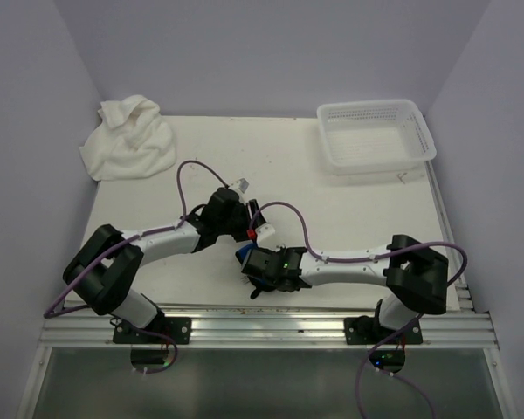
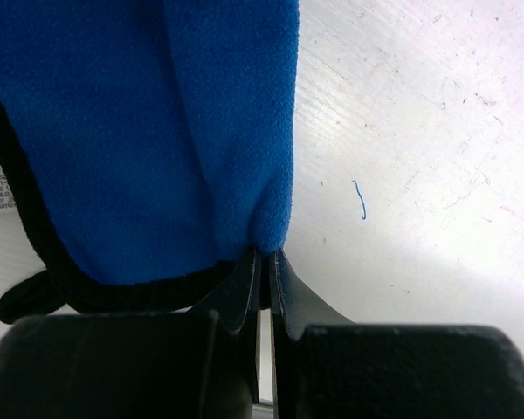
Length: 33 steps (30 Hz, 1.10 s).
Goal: Roll the towels
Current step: Roll the towel
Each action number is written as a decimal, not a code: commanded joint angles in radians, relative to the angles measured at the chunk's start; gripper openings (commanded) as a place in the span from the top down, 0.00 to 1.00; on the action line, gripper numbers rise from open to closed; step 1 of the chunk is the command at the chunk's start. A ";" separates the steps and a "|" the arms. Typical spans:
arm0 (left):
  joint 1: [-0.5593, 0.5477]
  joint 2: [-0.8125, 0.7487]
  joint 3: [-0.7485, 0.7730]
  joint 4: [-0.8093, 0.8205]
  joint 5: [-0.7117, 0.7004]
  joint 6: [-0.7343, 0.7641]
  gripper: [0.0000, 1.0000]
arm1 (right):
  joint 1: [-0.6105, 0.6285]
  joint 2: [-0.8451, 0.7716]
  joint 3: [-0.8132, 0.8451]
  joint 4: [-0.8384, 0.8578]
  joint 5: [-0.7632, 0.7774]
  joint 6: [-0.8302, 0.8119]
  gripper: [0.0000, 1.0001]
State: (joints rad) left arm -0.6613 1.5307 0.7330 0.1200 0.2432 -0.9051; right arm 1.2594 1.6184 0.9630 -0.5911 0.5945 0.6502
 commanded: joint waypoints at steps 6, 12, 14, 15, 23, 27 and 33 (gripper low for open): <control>0.005 -0.063 0.042 -0.083 0.008 0.040 0.40 | 0.020 0.015 0.048 -0.038 0.085 0.012 1.00; -0.003 -0.055 0.020 -0.086 -0.013 0.041 0.37 | 0.034 0.014 0.057 -0.041 0.117 0.017 1.00; -0.003 -0.038 0.026 -0.083 -0.016 0.041 0.37 | 0.038 0.017 0.062 -0.036 0.125 0.011 1.00; -0.004 -0.031 0.031 -0.082 -0.018 0.043 0.37 | 0.041 0.017 0.063 -0.036 0.126 0.009 1.00; -0.003 0.025 0.060 -0.069 -0.036 0.057 0.36 | 0.072 0.037 0.079 -0.047 0.140 -0.011 1.00; -0.004 0.049 0.071 -0.062 -0.036 0.060 0.36 | 0.086 0.058 0.092 -0.062 0.153 -0.012 1.00; -0.004 0.059 0.063 -0.077 -0.054 0.080 0.39 | 0.104 0.098 0.115 -0.091 0.177 -0.014 1.00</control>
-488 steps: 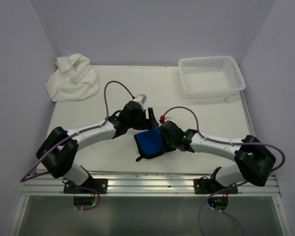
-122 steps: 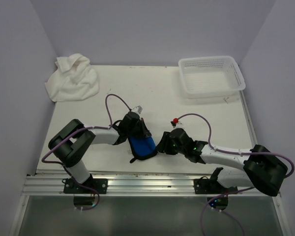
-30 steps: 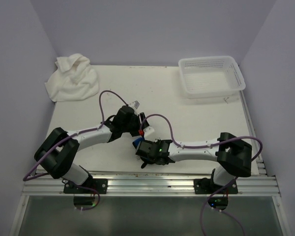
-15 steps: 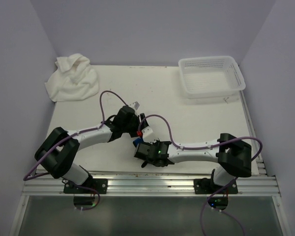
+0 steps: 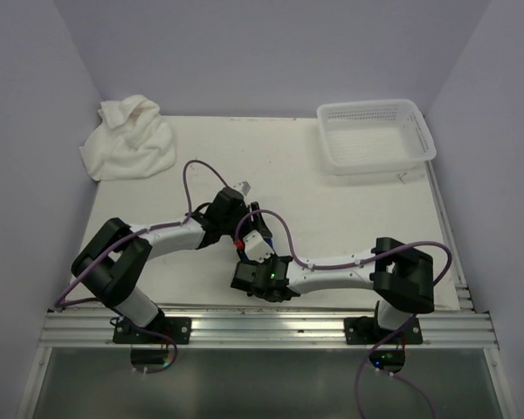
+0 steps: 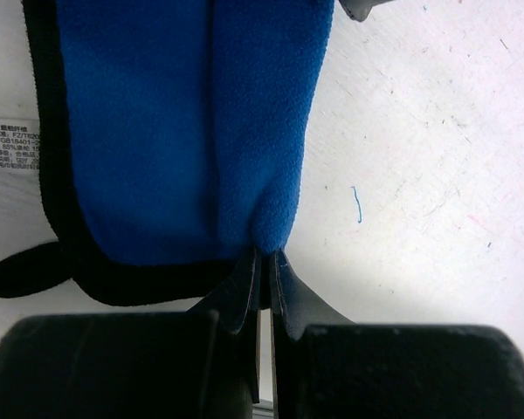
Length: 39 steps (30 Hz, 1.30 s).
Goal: Roll the towels
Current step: Roll the towel
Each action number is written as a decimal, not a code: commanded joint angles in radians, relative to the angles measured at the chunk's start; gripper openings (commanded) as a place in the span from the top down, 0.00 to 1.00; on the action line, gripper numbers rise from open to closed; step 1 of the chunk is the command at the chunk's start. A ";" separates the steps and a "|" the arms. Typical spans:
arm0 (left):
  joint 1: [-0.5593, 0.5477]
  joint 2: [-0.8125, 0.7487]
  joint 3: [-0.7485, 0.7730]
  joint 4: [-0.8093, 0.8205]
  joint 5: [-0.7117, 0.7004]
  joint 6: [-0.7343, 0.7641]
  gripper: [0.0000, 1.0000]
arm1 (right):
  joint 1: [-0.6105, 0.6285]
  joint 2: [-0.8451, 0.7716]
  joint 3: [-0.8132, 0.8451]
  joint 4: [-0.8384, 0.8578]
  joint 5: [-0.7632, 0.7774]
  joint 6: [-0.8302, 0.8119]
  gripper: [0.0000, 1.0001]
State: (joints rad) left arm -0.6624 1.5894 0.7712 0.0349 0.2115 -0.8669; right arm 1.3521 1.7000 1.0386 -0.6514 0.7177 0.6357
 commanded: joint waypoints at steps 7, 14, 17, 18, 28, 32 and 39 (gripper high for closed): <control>-0.003 0.006 0.002 0.014 -0.032 0.042 0.48 | 0.039 0.061 0.075 -0.066 0.091 0.007 1.00; -0.002 -0.009 0.000 0.010 -0.049 0.043 0.62 | 0.064 0.099 0.116 -0.120 0.131 0.016 1.00; -0.003 -0.014 -0.010 0.011 -0.055 0.043 0.67 | 0.076 0.116 0.133 -0.145 0.147 0.019 1.00; -0.003 -0.014 -0.013 0.011 -0.057 0.043 0.68 | 0.079 0.124 0.141 -0.155 0.153 0.019 1.00; -0.003 -0.032 -0.052 0.014 -0.081 0.040 0.80 | 0.139 0.249 0.270 -0.299 0.239 0.041 1.00; -0.003 -0.039 -0.062 0.013 -0.090 0.040 0.88 | 0.168 0.308 0.323 -0.378 0.282 0.065 1.00; -0.002 -0.043 -0.093 0.025 -0.095 0.029 1.00 | 0.219 0.432 0.433 -0.507 0.327 0.094 1.00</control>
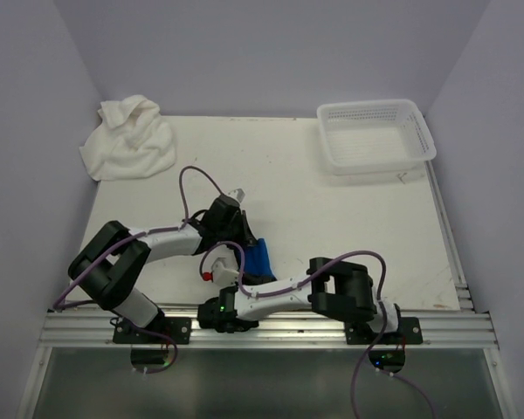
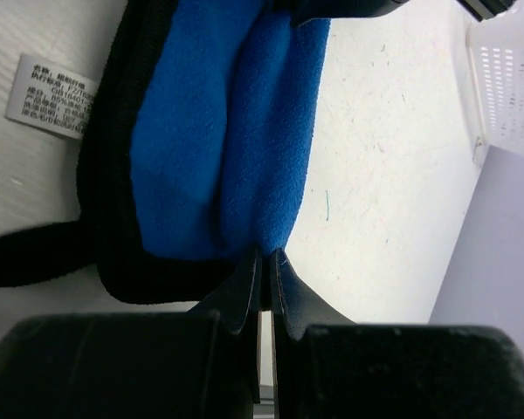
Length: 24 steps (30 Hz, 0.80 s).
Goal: Roll the towels
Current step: Roll the towel
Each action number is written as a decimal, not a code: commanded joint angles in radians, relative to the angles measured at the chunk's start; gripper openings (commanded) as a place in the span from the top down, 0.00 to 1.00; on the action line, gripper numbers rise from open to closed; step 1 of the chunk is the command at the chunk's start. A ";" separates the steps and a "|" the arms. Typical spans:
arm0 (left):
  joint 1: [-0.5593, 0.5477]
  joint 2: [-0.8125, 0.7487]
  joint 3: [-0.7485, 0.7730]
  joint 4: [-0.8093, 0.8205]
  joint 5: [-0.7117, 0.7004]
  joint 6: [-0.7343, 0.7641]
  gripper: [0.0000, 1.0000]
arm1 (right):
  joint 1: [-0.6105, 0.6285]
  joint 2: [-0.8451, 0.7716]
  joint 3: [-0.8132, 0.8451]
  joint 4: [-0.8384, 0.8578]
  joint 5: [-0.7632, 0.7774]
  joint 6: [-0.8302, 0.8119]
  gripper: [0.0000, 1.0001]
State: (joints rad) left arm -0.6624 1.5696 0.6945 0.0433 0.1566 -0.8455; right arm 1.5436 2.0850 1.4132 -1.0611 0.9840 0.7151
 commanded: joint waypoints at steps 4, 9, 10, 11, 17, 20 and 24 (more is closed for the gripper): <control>-0.002 -0.040 -0.041 0.026 -0.058 0.000 1.00 | 0.044 0.102 0.108 -0.143 0.064 0.018 1.00; 0.000 -0.049 -0.084 0.052 -0.065 -0.017 1.00 | 0.053 0.145 0.142 -0.177 0.065 0.021 0.93; 0.000 -0.048 -0.090 0.059 -0.063 -0.021 1.00 | 0.056 0.148 0.148 -0.183 0.065 0.021 0.91; -0.002 -0.046 -0.098 0.075 -0.060 -0.029 1.00 | 0.058 0.150 0.150 -0.186 0.064 0.021 0.89; 0.000 -0.040 -0.147 0.116 -0.066 -0.046 1.00 | 0.059 0.123 0.145 -0.175 0.044 0.026 0.75; 0.001 -0.051 -0.168 0.130 -0.077 -0.050 1.00 | 0.059 0.095 0.135 -0.158 0.028 0.024 0.71; 0.003 -0.063 -0.173 0.119 -0.095 -0.041 1.00 | 0.059 0.043 0.121 -0.128 -0.005 0.024 0.67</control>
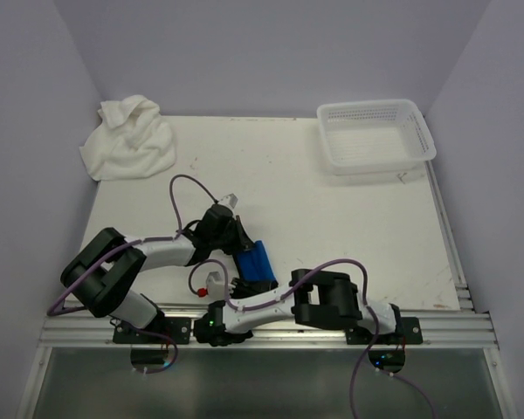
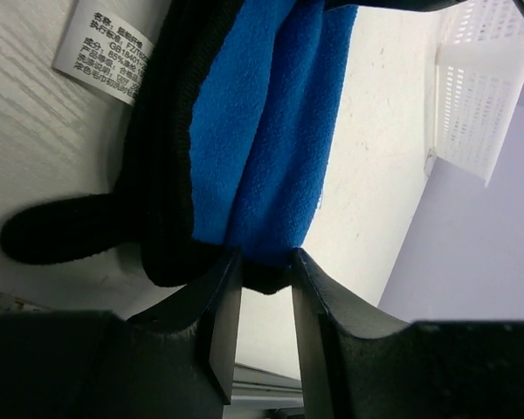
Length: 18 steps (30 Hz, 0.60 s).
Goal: Roll the towels
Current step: Roll the towel
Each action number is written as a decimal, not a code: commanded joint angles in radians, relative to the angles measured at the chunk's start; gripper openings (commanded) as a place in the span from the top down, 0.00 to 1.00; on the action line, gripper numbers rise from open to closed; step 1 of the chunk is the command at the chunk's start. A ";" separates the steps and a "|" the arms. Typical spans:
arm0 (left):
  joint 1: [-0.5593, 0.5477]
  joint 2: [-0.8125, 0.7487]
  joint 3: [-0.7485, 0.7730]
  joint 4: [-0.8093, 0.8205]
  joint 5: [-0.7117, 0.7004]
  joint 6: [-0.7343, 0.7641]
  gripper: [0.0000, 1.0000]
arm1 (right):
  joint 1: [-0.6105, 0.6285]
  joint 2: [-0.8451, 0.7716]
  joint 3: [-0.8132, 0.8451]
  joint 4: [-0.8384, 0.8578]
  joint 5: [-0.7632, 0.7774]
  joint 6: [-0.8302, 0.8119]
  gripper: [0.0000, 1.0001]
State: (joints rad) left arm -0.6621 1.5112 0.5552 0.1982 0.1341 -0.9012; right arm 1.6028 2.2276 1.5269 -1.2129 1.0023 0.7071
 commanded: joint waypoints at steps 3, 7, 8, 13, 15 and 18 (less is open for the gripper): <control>0.006 -0.005 -0.032 -0.045 -0.082 0.024 1.00 | 0.000 -0.150 -0.020 0.078 -0.053 0.017 0.65; 0.007 -0.003 -0.040 -0.040 -0.094 0.027 1.00 | 0.000 -0.219 -0.077 0.173 -0.100 0.003 0.65; 0.007 -0.003 -0.046 -0.040 -0.097 0.027 1.00 | -0.001 -0.247 -0.088 0.183 -0.108 0.003 0.65; 0.009 -0.006 -0.060 -0.031 -0.110 0.030 1.00 | -0.007 -0.348 -0.166 0.274 -0.152 0.003 0.65; 0.010 -0.014 -0.074 -0.020 -0.111 0.030 1.00 | -0.017 -0.388 -0.194 0.305 -0.182 0.005 0.65; 0.009 -0.023 -0.086 -0.008 -0.117 0.027 1.00 | -0.041 -0.483 -0.267 0.386 -0.237 0.009 0.66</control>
State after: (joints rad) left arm -0.6613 1.4879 0.5106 0.2466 0.0921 -0.9001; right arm 1.5883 1.8366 1.3064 -0.9298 0.8223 0.6933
